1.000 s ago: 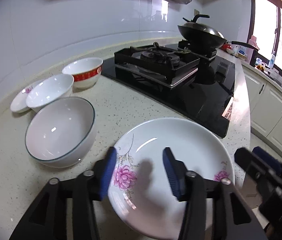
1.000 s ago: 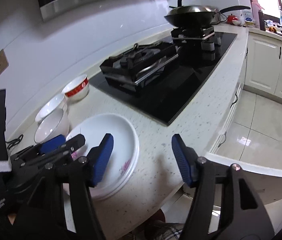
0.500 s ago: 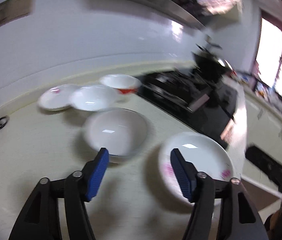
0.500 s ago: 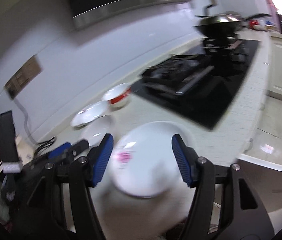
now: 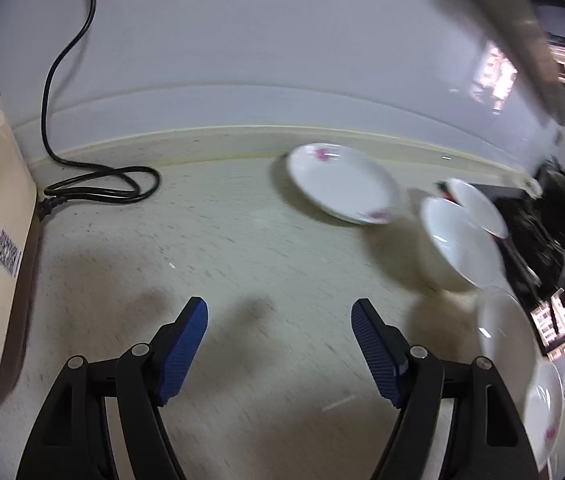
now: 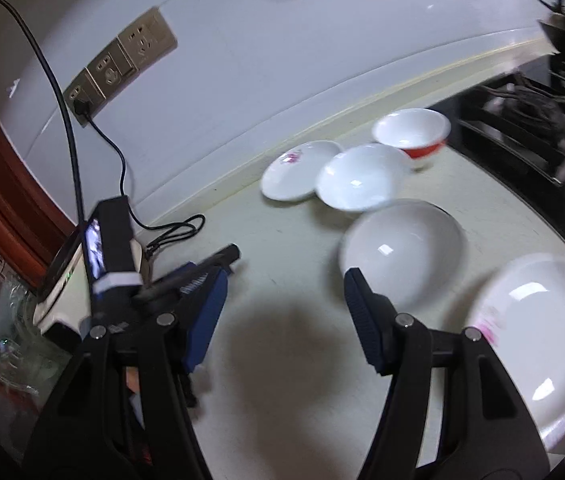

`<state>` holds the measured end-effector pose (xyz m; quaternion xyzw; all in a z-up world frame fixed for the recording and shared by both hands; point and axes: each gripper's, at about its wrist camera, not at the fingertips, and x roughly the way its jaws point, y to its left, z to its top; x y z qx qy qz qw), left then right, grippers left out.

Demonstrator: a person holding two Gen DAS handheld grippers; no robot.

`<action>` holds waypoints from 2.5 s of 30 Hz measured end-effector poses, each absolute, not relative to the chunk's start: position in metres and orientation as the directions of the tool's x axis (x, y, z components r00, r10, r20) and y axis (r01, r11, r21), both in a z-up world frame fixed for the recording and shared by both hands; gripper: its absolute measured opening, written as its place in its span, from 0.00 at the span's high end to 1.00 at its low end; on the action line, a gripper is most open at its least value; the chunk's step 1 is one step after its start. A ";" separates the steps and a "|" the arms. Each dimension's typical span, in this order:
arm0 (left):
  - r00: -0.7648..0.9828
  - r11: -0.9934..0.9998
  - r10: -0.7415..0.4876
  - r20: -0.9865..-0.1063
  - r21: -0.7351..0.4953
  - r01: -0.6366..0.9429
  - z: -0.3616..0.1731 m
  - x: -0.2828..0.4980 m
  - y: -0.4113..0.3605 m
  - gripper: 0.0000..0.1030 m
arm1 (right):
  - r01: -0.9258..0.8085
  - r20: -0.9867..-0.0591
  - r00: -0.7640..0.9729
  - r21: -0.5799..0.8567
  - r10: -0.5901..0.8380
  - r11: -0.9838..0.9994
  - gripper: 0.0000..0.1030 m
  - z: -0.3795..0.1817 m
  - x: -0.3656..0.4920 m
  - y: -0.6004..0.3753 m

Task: Organize plates and bowls
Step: 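Move both tools back toward the remaining plates and bowls, then grasp the rim of a third pink-flower plate with the right tool, then grasp the plate rim with the left tool while the right tool holds it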

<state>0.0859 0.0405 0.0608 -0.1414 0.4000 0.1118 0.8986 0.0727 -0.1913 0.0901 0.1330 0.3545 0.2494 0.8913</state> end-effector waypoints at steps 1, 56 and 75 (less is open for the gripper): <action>0.643 0.927 0.104 -0.758 -0.161 -0.340 0.059 0.093 0.048 0.27 | -0.347 -0.574 0.617 0.417 0.539 0.840 0.38 0.093 0.084 -0.182; 0.568 0.880 0.101 -0.816 -0.193 -0.434 0.034 0.138 0.114 0.77 | -0.407 -0.918 0.372 -0.026 0.140 0.913 0.86 0.027 0.267 -0.007; 0.687 0.833 0.080 -0.723 -0.329 -0.444 0.041 0.040 0.135 0.42 | -0.283 -0.810 0.400 0.335 0.428 0.899 0.77 -0.009 0.178 -0.061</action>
